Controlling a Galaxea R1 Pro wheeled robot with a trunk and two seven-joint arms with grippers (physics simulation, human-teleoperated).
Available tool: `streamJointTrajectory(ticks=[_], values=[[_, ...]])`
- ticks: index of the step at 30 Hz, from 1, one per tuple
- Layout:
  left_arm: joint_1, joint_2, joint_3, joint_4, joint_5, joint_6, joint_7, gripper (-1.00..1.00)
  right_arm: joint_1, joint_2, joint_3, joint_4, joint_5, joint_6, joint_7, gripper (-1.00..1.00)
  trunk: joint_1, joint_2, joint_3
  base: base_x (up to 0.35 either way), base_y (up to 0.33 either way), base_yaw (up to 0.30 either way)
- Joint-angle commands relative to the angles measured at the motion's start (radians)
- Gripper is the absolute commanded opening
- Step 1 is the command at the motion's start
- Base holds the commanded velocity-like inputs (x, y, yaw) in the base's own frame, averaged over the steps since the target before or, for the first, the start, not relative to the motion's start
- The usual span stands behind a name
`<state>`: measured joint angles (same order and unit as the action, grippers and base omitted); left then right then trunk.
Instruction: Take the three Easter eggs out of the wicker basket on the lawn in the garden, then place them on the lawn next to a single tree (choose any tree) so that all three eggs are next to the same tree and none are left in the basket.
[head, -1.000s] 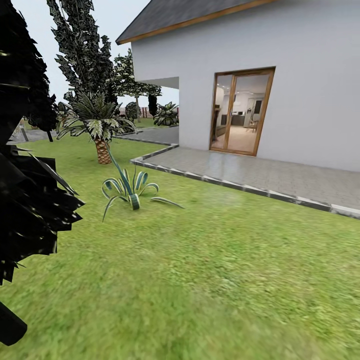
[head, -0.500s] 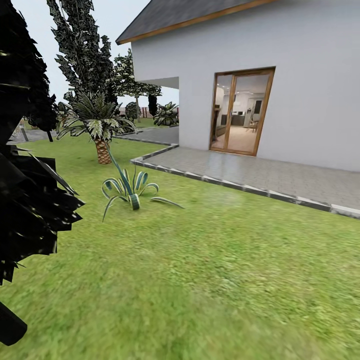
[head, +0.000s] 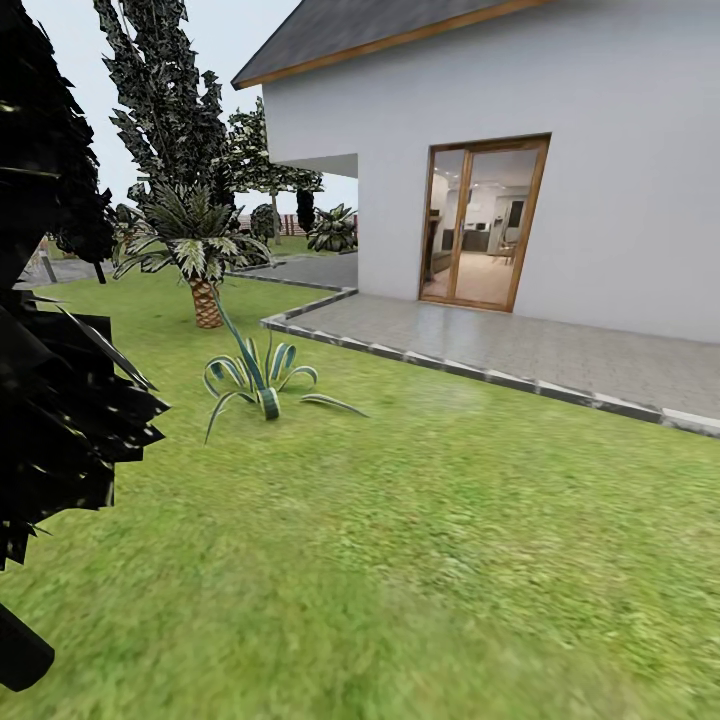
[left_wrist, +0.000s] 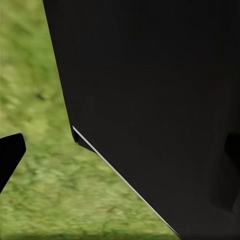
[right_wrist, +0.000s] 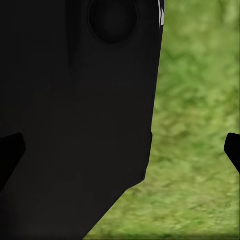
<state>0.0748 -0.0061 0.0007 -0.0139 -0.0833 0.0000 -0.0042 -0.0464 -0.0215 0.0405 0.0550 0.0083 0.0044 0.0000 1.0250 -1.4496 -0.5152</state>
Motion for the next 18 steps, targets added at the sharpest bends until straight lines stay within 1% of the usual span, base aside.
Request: streamJointTrajectory(ticks=[1,18], values=[[0.000,0.000,0.001,-0.001,-0.009,0.000,0.000,1.00,-0.001,0.000,0.004,0.002,0.001,0.000,0.000,1.00,0.000,0.000,-0.001,0.000,0.000,0.000],[0.000,0.000,0.000,-0.001,-0.009,0.000,0.000,1.00,-0.001,0.000,0.004,0.002,0.001,0.000,0.000,1.00,0.000,0.000,-0.001,0.000,0.000,0.000]])
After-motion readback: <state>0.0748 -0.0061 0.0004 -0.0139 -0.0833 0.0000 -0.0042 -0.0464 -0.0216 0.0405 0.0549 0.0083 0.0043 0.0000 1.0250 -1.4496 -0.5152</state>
